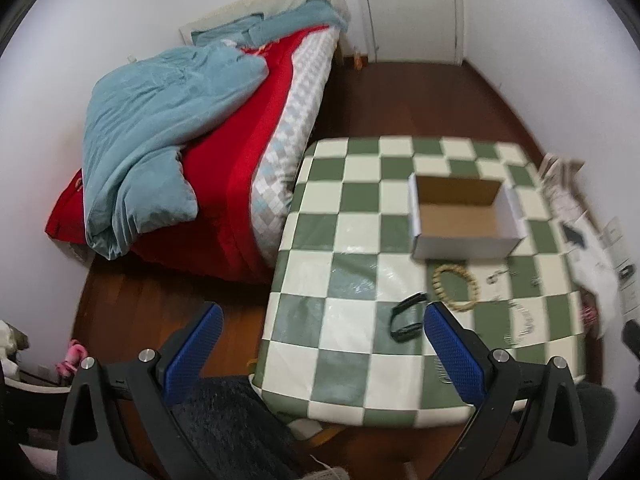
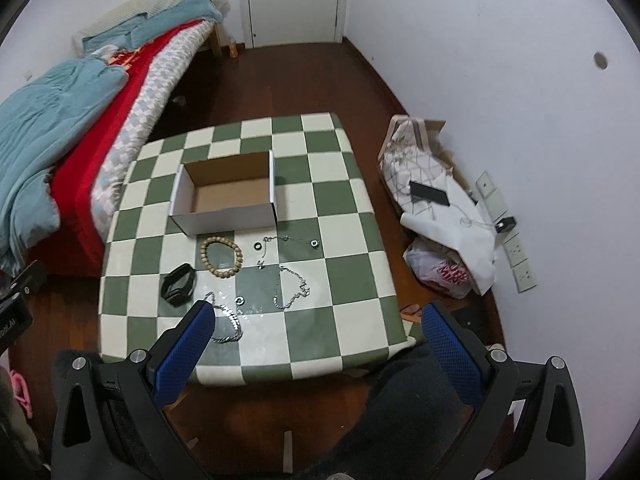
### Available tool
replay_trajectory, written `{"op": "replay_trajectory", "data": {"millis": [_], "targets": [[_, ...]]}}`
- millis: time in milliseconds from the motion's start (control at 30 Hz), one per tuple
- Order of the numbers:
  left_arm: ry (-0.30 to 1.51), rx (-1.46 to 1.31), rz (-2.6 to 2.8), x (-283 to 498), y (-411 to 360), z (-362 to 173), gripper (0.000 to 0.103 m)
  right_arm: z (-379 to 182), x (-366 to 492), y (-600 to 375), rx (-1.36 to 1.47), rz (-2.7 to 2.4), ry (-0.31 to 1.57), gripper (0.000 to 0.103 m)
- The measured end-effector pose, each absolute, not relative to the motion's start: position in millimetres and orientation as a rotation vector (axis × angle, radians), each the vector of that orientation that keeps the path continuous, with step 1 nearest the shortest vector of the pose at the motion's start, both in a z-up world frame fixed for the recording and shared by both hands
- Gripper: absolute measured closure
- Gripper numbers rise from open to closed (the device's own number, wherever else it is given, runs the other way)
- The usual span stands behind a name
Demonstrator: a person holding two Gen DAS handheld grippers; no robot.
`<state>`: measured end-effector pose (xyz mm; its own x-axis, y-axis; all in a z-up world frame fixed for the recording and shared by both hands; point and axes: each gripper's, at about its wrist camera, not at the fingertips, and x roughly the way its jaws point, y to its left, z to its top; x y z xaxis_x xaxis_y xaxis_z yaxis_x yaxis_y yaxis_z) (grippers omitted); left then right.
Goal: Organize jewelry
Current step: 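Grasp the black fitness band with the left gripper while the right gripper grasps a silver chain necklace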
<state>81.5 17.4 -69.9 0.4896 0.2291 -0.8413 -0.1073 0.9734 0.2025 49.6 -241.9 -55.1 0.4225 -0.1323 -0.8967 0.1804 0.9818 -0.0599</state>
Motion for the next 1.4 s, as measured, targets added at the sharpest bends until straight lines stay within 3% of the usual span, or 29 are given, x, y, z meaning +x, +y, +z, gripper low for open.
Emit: {"op": "replay_trajectory", "data": {"millis": [267,533,833,1000,1100,1133,1233,1400], "targets": [[1.205,0.237,0.203,129,14,-163,0.0,-151,103,-255,0.083,-0.193,1.267,0.004],[1.316,0.276,0.176,155,8,-227,0.001,-248,131,-264,0.129,-0.228,1.428,0.021],[1.368,0.301,0.067,173,-10,-264,0.001,-300,135,-273,0.153,-0.275,1.476,0.034],[1.396,0.3,0.03,177,-16,-277,0.015,-302,135,-274,0.184,-0.259,1.457,0.036],[1.4,0.297,0.012,178,-17,-281,0.02,-306,139,-274,0.194,-0.241,1.456,0.043],[1.405,0.293,0.007,179,-18,-283,0.026,-305,139,-273,0.189,-0.239,1.45,0.045],[1.398,0.276,-0.008,181,-17,-283,0.028,-304,139,-266,0.17,-0.223,1.434,0.045],[1.389,0.241,-0.06,183,-19,-282,0.048,-302,135,-257,0.159,-0.217,1.412,0.047]]}}
